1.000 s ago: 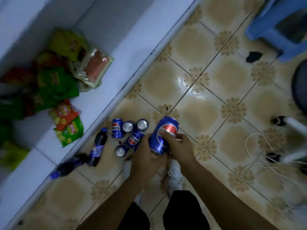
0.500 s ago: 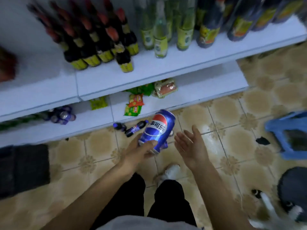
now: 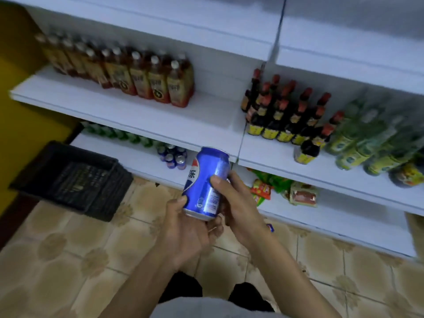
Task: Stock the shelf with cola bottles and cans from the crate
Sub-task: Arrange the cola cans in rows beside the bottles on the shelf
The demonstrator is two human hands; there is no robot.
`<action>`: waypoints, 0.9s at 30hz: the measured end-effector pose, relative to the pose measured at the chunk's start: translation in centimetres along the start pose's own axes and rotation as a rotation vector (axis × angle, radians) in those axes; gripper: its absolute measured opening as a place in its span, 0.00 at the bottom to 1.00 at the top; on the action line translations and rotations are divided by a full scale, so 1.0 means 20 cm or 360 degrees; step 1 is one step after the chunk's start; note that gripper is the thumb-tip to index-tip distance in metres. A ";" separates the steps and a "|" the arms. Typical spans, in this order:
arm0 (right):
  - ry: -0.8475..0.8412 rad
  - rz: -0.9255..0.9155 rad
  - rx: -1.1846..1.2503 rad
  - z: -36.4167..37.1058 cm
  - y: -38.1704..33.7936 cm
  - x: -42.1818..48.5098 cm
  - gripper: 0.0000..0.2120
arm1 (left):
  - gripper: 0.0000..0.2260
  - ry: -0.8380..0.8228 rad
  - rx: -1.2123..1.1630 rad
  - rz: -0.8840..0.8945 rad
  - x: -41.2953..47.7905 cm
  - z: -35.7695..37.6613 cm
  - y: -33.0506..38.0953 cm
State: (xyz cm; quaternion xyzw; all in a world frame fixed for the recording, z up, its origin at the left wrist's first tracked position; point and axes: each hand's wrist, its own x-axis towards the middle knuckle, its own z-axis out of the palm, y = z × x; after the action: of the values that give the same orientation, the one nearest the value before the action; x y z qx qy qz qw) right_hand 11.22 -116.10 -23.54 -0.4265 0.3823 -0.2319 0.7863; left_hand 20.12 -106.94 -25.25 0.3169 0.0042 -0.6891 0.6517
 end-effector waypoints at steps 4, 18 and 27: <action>-0.0097 -0.0092 -0.0113 0.40 0.02 0.15 0.29 | 0.39 0.0244 0.0808 0.0578 -0.11 -0.18 0.46; -0.0018 -0.0674 -0.0416 1.02 -0.34 0.35 0.30 | 0.32 0.0001 0.1765 0.1457 -0.08 -0.13 1.26; 0.0372 -0.1406 -0.0711 0.96 -0.73 0.52 0.34 | 0.35 -0.0369 0.1959 0.1655 0.33 0.19 1.49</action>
State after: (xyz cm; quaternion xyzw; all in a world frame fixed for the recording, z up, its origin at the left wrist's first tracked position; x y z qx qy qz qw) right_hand 32.25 -121.50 -8.81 -0.6764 0.2912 -0.5011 0.4546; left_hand 45.59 -118.91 -12.97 0.5065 -0.5905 -0.2057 0.5936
